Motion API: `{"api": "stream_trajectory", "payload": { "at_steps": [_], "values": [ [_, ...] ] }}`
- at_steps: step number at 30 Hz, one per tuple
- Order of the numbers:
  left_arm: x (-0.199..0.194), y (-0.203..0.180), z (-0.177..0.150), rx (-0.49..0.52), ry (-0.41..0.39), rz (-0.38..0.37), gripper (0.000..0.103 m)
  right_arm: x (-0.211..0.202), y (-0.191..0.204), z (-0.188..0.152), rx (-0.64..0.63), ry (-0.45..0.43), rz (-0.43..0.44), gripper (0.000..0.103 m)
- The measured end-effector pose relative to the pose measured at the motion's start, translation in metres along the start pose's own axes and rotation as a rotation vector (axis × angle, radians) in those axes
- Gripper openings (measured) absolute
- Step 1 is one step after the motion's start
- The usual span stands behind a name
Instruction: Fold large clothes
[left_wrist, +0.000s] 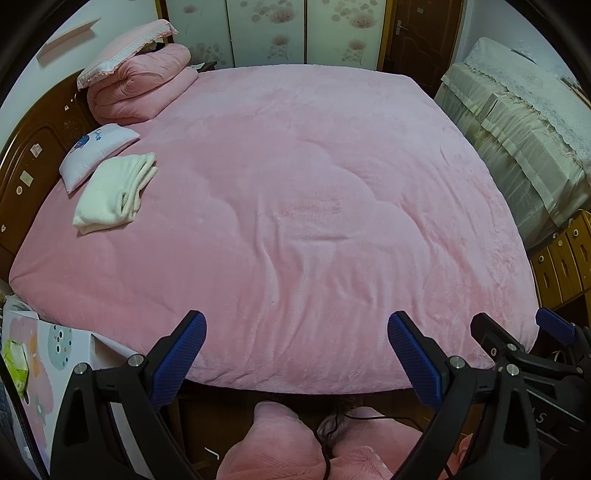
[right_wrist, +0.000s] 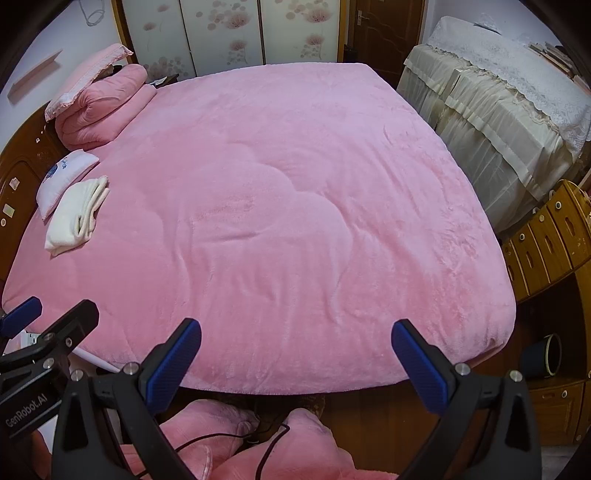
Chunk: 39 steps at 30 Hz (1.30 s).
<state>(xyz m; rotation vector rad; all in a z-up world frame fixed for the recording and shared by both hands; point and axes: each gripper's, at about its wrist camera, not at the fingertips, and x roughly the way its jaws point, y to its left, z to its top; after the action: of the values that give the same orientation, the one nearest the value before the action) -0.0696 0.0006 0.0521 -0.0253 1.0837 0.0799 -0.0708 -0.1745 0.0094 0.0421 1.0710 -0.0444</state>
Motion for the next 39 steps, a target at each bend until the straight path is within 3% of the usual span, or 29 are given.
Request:
{"api": "stream_trajectory", "payload": {
  "at_steps": [39],
  "values": [
    [0.018,0.013,0.011,0.026,0.069,-0.017,0.098,0.012,-0.016,0.014,-0.012,0.041,-0.014,0.103]
  ]
}}
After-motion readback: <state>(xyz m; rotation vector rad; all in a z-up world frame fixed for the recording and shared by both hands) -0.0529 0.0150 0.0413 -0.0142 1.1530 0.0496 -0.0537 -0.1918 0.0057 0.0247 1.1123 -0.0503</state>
